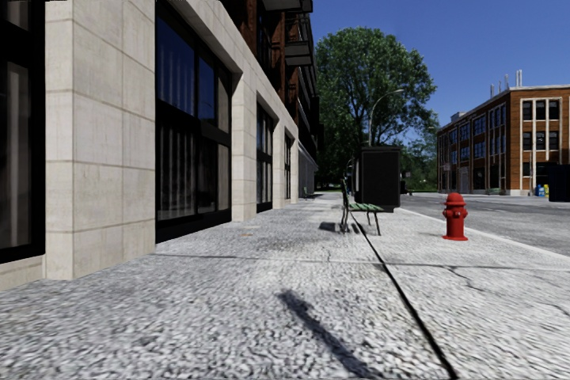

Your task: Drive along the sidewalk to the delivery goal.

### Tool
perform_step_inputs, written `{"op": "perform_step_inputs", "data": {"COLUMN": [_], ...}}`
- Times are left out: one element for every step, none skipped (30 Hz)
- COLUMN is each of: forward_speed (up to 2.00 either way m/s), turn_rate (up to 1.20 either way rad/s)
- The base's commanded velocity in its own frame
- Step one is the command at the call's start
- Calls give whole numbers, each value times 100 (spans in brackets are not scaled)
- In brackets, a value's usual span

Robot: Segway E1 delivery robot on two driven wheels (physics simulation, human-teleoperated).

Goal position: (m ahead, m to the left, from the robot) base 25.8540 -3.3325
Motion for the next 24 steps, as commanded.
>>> {"op": "perform_step_inputs", "data": {"forward_speed": [174, 177, 179, 179, 179, 179, 179, 180, 186, 190, 190, 192, 200, 200, 200, 200, 200, 200, 200, 200, 200, 200, 200, 200], "turn_rate": [0, 0, 0, 0, 0, 0, 0, 0, 0, 0, 0, 0, 0, 0, 0, 0, 0, 0, 0, 0, 0, 0, 0, 0]}}
